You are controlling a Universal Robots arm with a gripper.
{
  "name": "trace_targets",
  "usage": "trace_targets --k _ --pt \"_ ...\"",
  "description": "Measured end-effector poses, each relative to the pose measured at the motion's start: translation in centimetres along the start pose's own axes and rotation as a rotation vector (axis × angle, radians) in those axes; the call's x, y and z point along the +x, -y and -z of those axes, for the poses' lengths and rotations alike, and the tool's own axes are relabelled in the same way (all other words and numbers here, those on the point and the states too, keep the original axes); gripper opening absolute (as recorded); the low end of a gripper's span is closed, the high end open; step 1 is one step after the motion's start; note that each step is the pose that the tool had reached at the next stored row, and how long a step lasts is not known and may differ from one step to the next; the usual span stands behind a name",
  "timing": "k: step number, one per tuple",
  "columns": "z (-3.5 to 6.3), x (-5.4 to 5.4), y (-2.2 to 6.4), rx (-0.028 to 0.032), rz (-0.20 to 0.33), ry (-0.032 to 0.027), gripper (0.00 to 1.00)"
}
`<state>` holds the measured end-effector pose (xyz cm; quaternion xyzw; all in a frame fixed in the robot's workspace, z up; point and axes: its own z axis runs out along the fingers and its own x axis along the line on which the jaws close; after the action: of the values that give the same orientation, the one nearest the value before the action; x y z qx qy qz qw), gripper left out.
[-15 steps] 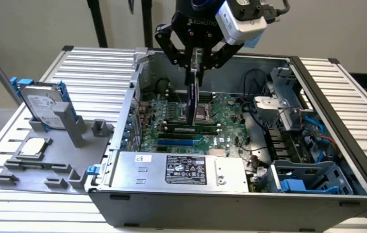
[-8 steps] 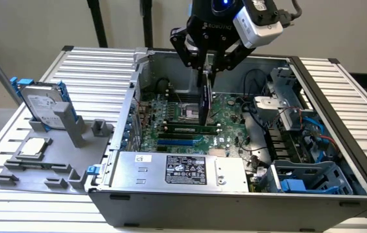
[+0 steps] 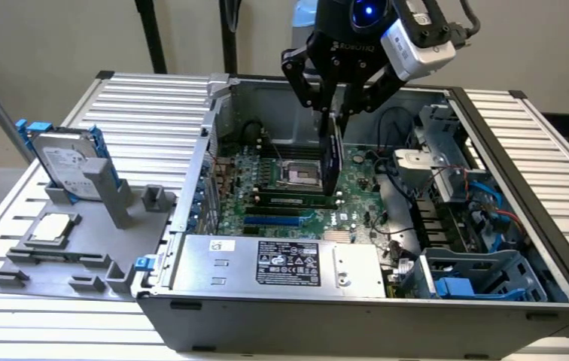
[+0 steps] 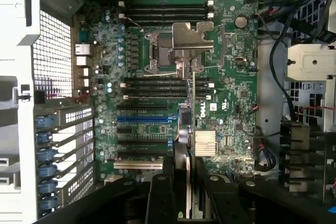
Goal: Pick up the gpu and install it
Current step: 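Pick up the gpu and move the gpu toward the slot, then insert the gpu into the slot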
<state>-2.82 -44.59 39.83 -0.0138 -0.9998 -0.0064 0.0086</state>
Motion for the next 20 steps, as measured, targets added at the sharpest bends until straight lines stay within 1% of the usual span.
trace_targets --k 7,12,20 --pt "-0.47 -0.8 -0.25 0.0008 0.023 -0.0001 0.27" --pt "-0.51 -1.9 -0.31 0.0011 0.029 -0.0006 0.27" --pt "-0.51 -1.9 -0.31 0.0010 0.029 -0.0011 0.27"
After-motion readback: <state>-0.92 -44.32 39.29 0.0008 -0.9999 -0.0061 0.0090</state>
